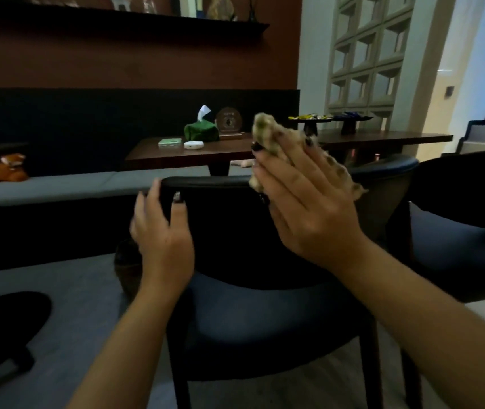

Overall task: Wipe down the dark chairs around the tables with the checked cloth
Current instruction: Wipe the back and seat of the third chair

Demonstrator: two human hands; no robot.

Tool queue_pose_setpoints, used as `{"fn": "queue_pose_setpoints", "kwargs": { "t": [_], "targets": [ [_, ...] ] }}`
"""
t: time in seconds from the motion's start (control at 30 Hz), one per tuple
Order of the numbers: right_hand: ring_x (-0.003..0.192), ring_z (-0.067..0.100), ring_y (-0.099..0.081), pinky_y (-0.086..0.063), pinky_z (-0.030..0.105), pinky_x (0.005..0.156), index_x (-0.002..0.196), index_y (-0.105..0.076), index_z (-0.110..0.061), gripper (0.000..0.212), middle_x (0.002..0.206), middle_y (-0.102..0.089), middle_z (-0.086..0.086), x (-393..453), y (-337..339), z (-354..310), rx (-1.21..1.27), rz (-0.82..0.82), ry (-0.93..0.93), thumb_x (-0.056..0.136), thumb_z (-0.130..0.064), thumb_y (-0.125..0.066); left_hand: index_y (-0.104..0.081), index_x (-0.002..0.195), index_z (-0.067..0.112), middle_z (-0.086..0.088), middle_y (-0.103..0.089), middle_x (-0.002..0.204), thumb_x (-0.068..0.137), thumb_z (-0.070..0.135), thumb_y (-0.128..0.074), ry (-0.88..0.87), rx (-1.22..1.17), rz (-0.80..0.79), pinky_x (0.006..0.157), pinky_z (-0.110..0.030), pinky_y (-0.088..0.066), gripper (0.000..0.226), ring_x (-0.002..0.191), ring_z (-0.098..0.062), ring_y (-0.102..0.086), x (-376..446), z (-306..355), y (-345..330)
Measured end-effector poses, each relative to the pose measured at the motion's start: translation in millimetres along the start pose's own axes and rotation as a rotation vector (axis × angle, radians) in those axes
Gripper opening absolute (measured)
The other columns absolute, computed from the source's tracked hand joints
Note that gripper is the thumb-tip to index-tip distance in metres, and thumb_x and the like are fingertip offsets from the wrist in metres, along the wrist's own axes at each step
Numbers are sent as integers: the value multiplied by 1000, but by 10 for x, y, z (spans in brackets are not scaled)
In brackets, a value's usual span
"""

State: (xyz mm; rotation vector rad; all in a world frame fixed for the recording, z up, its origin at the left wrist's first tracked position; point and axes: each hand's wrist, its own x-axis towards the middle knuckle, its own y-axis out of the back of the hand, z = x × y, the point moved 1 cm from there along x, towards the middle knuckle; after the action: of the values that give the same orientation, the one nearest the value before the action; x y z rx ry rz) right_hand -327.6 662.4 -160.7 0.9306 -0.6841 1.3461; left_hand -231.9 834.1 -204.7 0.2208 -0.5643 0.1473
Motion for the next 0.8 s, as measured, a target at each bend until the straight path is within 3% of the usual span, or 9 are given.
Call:
{"fn": "queue_pose_setpoints", "kwargs": {
  "t": [0.1,0.17,0.23,0.27,0.33,0.43,0.57,0.7,0.8],
  "targets": [
    [131,39,-43,-29,50,113,126,-58,3,33,135,-52,23,47,-151,-183,-42,-98,195,95,-6,-50,-44,142,17,-13,-46,145,84,62,-49,474,-418,-72,112,-50,-32,74,133,-30,-43,-71,-514,-168],
    [131,38,-44,-29,49,113,127,-56,7,36,136,-50,24,-194,-304,-306,-56,-273,427,97,-5,-40,-62,118,15,-6,-71,107,91,55,-48,648,-726,-112,92,-43,-49,51,98,-20,-68,-219,-667,-262],
    [128,35,-48,-27,46,114,122,-61,5,41,134,-54,21,-452,-396,-377,-89,-501,661,96,-6,-31,-60,86,17,-1,-65,64,99,48,-38,792,-991,-169,64,-32,-45,41,58,-14,-63,-393,-731,-356],
    [127,33,-50,-27,46,114,119,-64,2,42,133,-56,19,-505,-411,-386,-102,-576,737,95,-8,-31,-59,84,15,-3,-62,62,98,51,-36,857,-1119,-228,62,-32,-43,45,56,-16,-60,-481,-738,-399],
    [128,34,-49,-28,45,114,116,-66,0,39,131,-58,19,-366,-379,-367,-96,-576,743,95,-10,-35,-63,103,7,-13,-69,87,95,59,-35,926,-1271,-264,83,-40,-48,59,85,-26,-65,-546,-817,-433],
    [131,38,-44,-29,48,114,125,-58,3,34,133,-54,23,51,-329,-291,-71,-387,557,100,-8,-37,-61,115,5,-15,-68,110,89,68,-31,940,-1342,-290,112,-48,-29,74,113,-32,-56,-519,-991,-462],
    [133,41,-40,-32,47,112,132,-48,10,41,140,-45,26,-155,-461,-461,-136,-379,533,97,-8,-38,-56,131,3,-19,-56,135,84,72,-35,941,-1399,-344,114,-50,-28,85,132,-37,-46,-575,-1111,-496],
    [132,41,-41,-24,49,115,125,-54,11,42,136,-49,27,-614,-618,-629,-77,-612,648,98,-8,-28,-65,122,0,-19,-61,128,87,74,-31,882,-1424,-380,92,-42,-52,89,112,-32,-61,-553,-1157,-463],
    [122,38,-53,-28,49,112,115,-65,4,43,124,-61,21,-613,-635,-674,-57,-679,721,95,-9,-29,-64,122,-1,-20,-57,132,86,75,-30,885,-1408,-381,102,-42,-40,91,116,-33,-55,-555,-1155,-445]
  ]
}}
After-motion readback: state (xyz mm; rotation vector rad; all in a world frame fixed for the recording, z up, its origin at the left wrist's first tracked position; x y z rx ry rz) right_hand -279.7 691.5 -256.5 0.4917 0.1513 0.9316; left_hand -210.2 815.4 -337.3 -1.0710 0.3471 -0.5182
